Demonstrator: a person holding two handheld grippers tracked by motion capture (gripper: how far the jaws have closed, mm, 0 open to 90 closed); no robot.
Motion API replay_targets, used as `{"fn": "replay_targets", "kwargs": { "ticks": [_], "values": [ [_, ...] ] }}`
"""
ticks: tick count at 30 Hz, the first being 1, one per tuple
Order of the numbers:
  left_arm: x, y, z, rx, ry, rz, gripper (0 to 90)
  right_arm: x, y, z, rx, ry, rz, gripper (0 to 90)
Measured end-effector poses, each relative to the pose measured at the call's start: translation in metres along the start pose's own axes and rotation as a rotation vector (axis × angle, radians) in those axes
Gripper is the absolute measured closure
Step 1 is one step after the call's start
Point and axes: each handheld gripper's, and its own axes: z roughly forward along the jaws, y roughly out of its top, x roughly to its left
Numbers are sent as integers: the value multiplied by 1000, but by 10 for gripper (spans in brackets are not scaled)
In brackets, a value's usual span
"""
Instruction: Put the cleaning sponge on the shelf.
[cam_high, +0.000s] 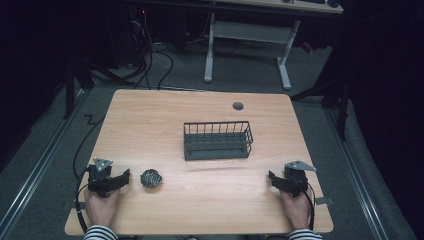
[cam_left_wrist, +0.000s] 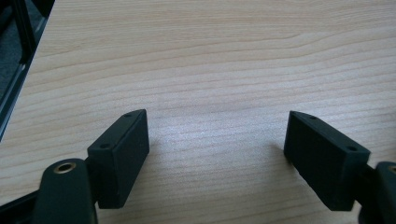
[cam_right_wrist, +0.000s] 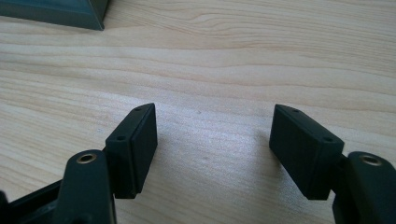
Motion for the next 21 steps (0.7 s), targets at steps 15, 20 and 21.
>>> {"fn": "replay_targets", "kwargs": {
  "ticks": [15, 20, 21],
  "values": [
    [0, 0, 0, 2, -3, 2, 205, 1, 1, 1, 2, 14, -7, 315],
    [0, 0, 1, 2, -2, 1, 206, 5, 4, 1, 6, 27, -20, 411],
    [0, 0, 1, 2, -2, 1, 206, 5, 4, 2, 5, 28, -21, 424]
  ]
}}
